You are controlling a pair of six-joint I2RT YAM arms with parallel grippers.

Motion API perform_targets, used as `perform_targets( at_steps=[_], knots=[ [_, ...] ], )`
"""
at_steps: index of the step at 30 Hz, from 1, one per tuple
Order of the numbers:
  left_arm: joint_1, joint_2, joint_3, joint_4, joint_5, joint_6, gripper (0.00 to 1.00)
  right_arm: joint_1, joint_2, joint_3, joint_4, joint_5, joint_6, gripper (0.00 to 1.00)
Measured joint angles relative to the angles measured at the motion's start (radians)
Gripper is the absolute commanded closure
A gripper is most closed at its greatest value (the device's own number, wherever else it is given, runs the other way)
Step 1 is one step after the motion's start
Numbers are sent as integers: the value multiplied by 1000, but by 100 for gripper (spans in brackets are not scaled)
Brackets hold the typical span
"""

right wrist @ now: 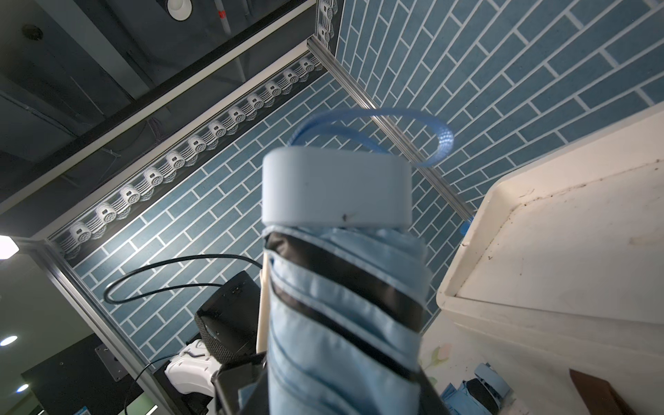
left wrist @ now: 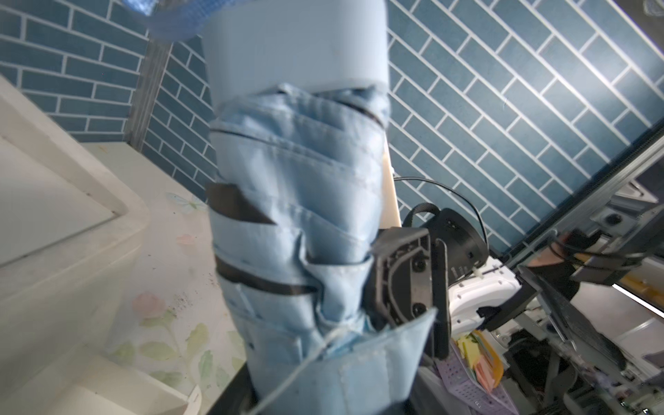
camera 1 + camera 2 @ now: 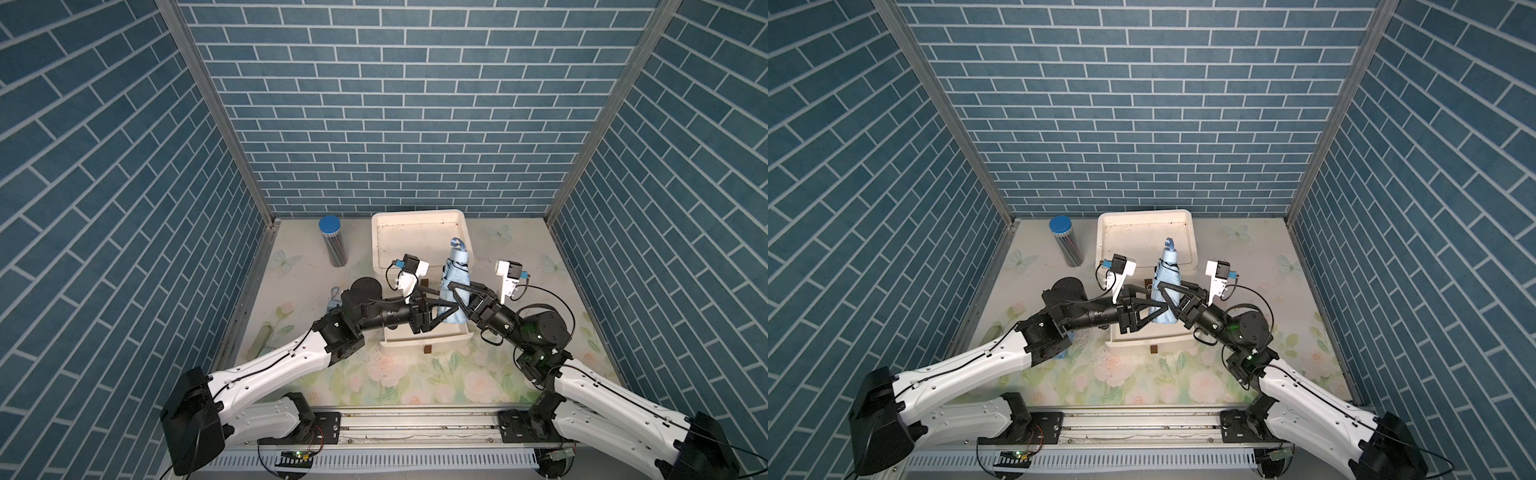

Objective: Place the umbrella in the drawer by color
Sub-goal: Pick up the umbrella from the center of the board.

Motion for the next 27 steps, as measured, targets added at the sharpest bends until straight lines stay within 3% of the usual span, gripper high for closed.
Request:
perform_targets(
  at_steps=[2,5,8,10,13,18,27],
  knots=[
    [2,0,10,-16,-5,-7,82,1,2,1,0,14,-9,77],
    [5,-3,48,-89,-36,21,91,-4,-16,31,-90,69,-27,31],
    [-1,1,94,-205,-95,100,94,5,-29,161,-329,125,-63,16],
    [-5,2,127,-278,-132,152,97,5,-28,271,-525,174,-98,11],
    [-6,2,166,-399,-192,237,98,-32,-19,425,-764,207,-156,9],
    [-5,2,179,-581,-229,357,98,-109,20,577,-1027,159,-244,11],
    [-9,2,206,-758,-237,494,98,-140,139,592,-1225,-30,-329,34]
  ],
)
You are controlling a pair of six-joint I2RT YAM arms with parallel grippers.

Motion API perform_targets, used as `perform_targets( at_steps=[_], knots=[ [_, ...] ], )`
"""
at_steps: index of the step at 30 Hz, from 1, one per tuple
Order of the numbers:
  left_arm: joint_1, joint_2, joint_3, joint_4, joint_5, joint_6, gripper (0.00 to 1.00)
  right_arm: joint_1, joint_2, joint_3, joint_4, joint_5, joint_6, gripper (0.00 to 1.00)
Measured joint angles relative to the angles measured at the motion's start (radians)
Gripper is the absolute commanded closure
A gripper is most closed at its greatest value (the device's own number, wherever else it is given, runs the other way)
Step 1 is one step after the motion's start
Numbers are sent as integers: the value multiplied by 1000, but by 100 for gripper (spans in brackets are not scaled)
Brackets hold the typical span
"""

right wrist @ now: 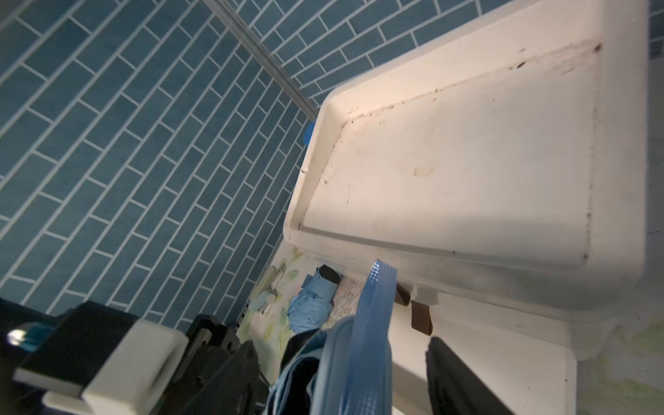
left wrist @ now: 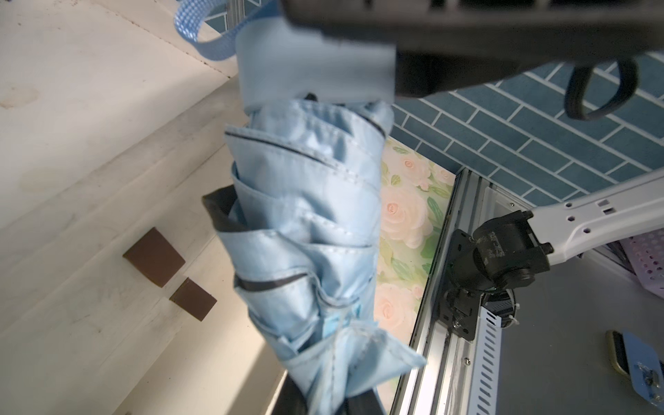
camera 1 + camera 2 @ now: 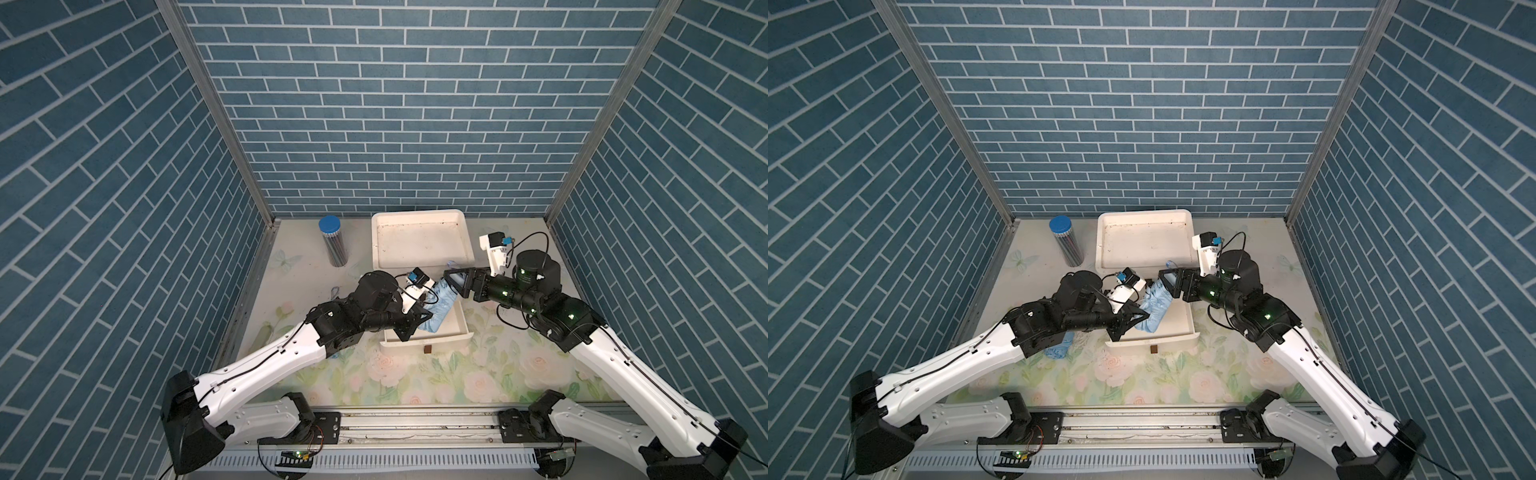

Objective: Place the umbrella in the drawer by color
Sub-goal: Pick up the umbrella from the center of the board, then place the umbrella in the drawer.

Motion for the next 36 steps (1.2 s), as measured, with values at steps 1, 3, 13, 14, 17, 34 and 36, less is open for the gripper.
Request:
perform_targets(
  at_steps=[1,3,13,14,17,34,36],
  knots=[
    [0,0,9,-13,-7,11,99,0,0,-1,-8,-13,-5,38],
    [0,0,27,-34,-23,32,99,0,-2,-2,-13,-34,-15,43],
    [-4,21,46,-85,-58,102,84,-2,-21,-58,7,-67,16,94],
    [-5,24,46,-88,-61,104,73,-3,-26,-71,16,-67,18,100],
    [-10,26,42,-87,-84,100,50,-3,-47,-116,64,-68,28,100],
    [24,-211,-66,-43,-879,-390,22,227,-253,-803,765,341,247,100],
    [87,-236,-86,-82,-928,-471,22,268,-237,-837,850,399,254,100]
  ],
)
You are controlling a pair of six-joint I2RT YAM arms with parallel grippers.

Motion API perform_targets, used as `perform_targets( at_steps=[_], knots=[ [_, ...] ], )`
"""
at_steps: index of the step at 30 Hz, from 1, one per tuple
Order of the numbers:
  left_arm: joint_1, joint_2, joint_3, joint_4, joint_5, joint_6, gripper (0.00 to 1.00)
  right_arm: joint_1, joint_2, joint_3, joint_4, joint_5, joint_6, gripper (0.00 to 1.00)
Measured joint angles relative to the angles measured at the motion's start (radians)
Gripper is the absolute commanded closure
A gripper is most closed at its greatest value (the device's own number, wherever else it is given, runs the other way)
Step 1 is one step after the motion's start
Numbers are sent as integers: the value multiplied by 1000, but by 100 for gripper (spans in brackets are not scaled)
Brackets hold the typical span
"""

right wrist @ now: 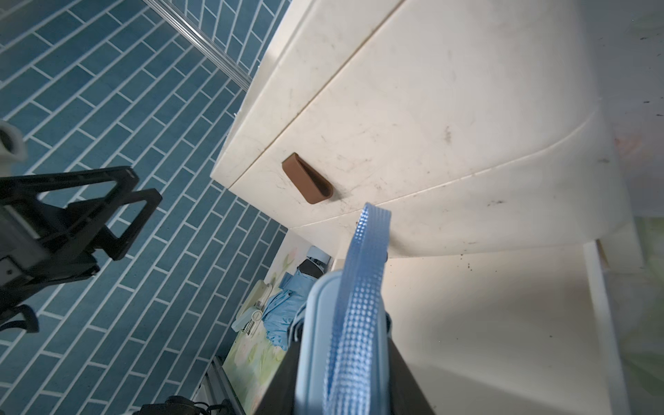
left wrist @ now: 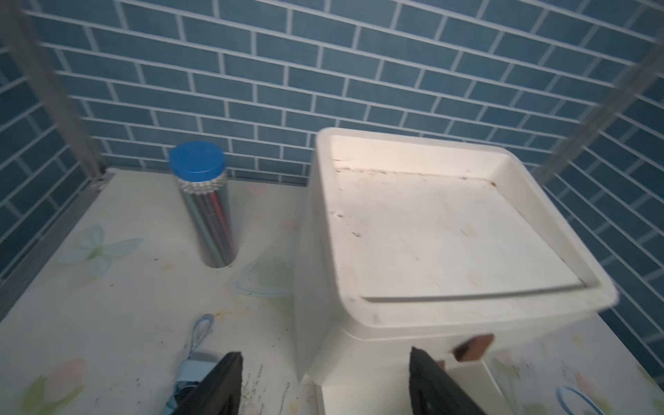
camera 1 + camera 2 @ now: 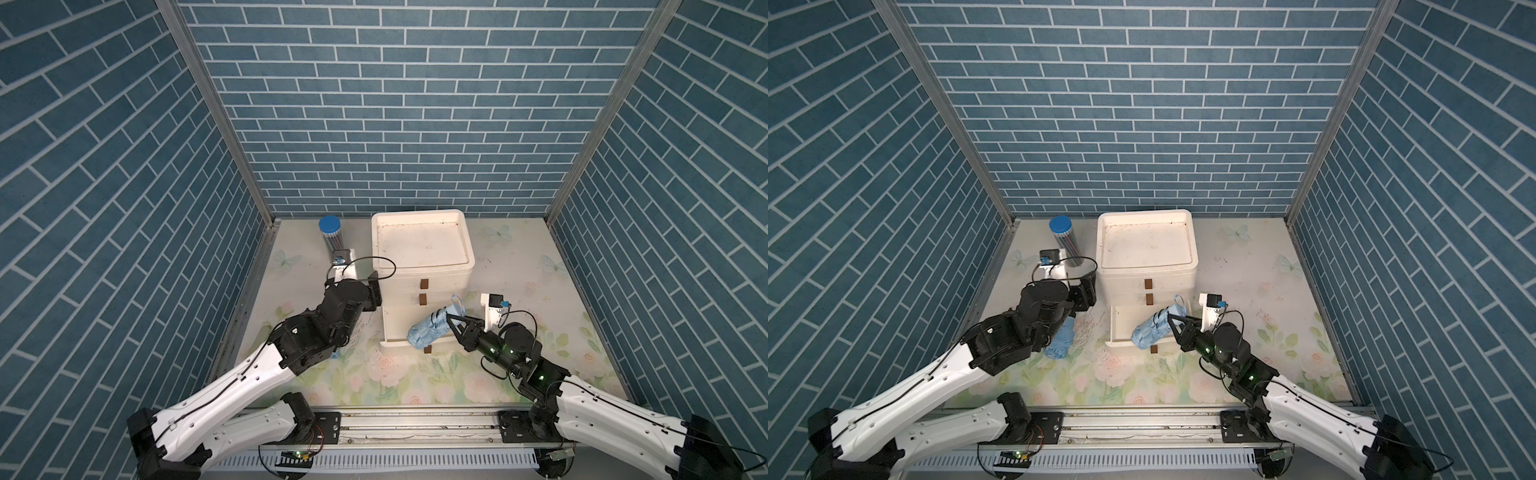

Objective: Place the umbrella in the drawer by color
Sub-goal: Place the umbrella in the drawer.

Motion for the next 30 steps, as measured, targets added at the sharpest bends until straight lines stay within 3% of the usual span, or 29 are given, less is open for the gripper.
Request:
perform_targets(
  at_steps=[4,8,18,30],
  knots=[
    [184,-21,-91,-38,13,-120,22,50,18,-73,146,92,13,100],
    [264,-21,-171,-74,29,-217,15,66,13,-133,248,169,20,100],
    [357,72,-267,-31,125,-325,10,69,17,-138,272,263,-8,100],
    [392,123,-416,48,238,-383,8,178,218,-92,293,311,-26,100]
  ],
)
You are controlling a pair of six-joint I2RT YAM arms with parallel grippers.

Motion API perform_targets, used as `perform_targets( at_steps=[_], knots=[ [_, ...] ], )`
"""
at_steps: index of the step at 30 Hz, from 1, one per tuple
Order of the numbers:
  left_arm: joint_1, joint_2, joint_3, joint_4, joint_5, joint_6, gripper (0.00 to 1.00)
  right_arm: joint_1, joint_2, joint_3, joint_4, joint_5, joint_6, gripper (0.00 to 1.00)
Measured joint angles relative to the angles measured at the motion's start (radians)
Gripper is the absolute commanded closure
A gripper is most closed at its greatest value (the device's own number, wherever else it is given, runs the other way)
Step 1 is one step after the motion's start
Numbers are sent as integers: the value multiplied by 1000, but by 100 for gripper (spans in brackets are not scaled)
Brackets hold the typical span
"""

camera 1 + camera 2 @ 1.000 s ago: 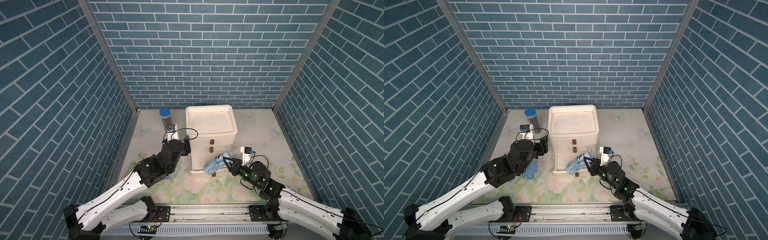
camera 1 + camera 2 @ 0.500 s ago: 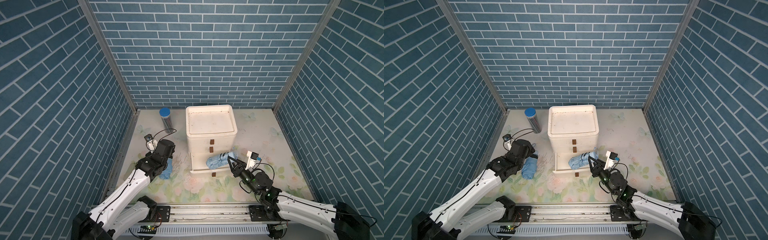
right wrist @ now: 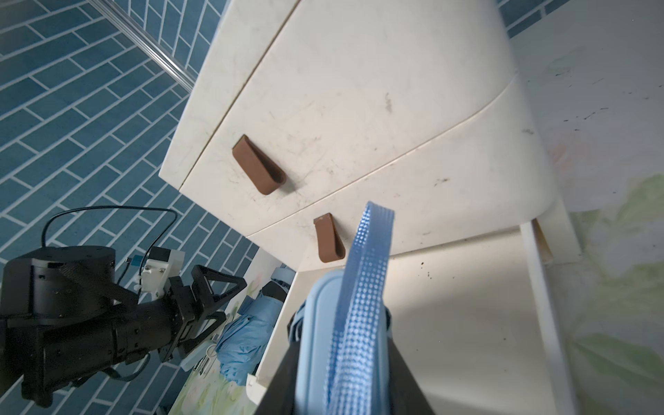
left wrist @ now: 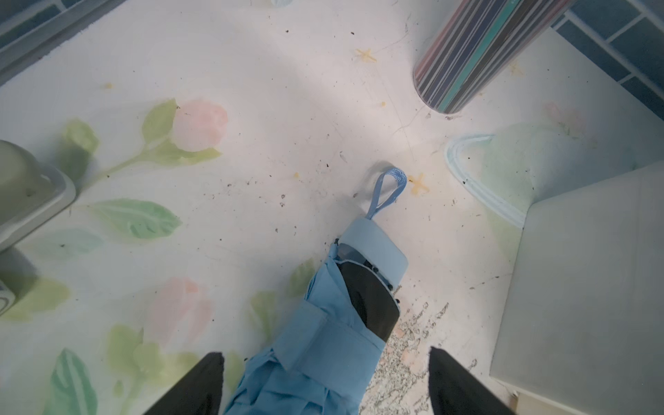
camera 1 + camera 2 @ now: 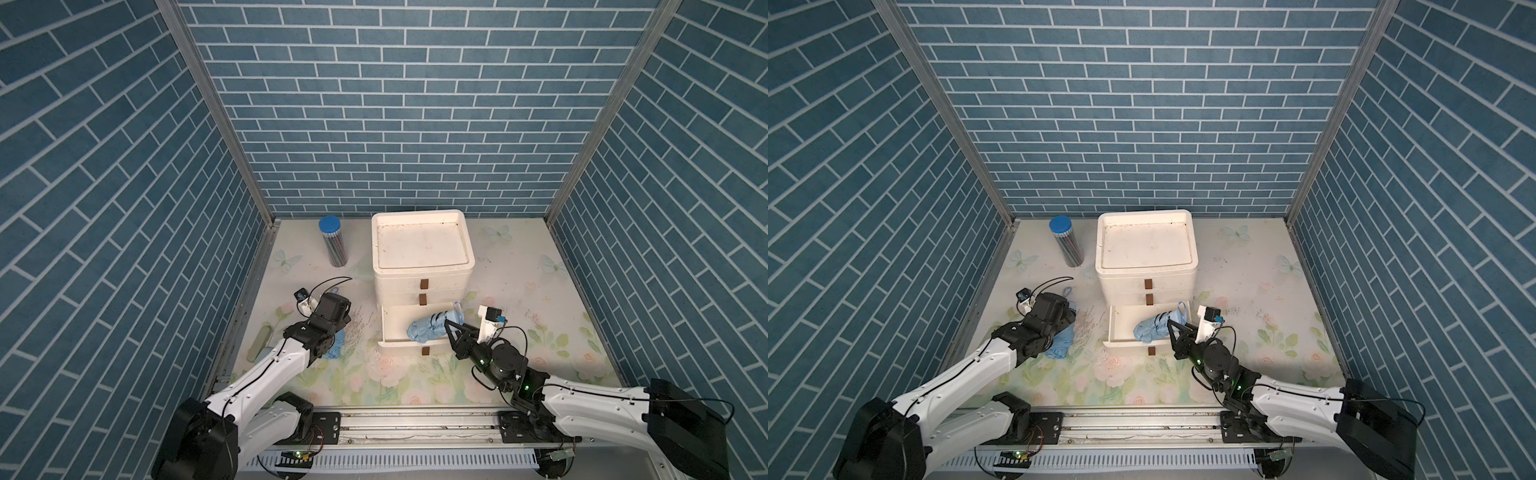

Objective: Place the umbrella in the drawer by color
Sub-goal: Place the umbrella in the drawer, then pick up the umbrella from the center of the board.

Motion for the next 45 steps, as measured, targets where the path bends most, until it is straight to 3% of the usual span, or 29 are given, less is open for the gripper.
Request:
perform_targets(
  at_steps=[13,15,19,24,33,37,39,41,45],
  knots=[
    [4,15,-64,58,43,-9,11,74,161,53,47,110,108,98],
    [4,15,-71,64,48,-9,14,75,184,84,8,109,123,80],
    [5,15,-87,77,60,-8,20,76,201,118,-90,94,156,31],
    [5,24,-93,85,70,3,31,81,176,196,-285,78,200,7],
    [3,52,-93,106,73,47,56,83,81,344,-727,121,206,8],
    [0,51,-93,116,72,62,74,83,50,394,-827,126,167,12],
    [-2,47,-92,119,69,68,88,83,40,412,-841,117,131,13],
    [-4,40,-90,116,64,70,100,84,34,426,-841,100,89,19],
    [-11,15,-76,75,58,74,100,86,35,461,-836,47,5,35]
  ],
)
